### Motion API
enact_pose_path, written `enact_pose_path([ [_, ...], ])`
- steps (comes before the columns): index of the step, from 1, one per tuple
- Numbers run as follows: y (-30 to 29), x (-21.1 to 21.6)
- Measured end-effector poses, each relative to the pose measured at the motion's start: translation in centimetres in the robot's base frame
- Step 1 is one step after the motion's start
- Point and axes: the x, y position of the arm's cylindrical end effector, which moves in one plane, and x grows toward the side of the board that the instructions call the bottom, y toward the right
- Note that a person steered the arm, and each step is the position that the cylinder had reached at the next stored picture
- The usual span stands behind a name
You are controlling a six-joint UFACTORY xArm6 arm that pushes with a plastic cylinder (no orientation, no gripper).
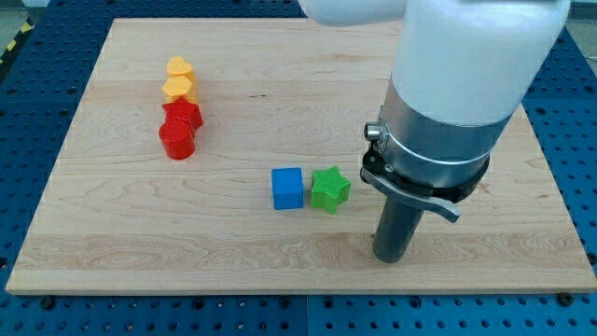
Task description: Move the green circle closer to the blue triangle
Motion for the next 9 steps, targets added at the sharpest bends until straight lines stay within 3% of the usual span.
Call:
enact_pose_path([
  [4,4.3,-3.6],
  [9,2.5,-4.4],
])
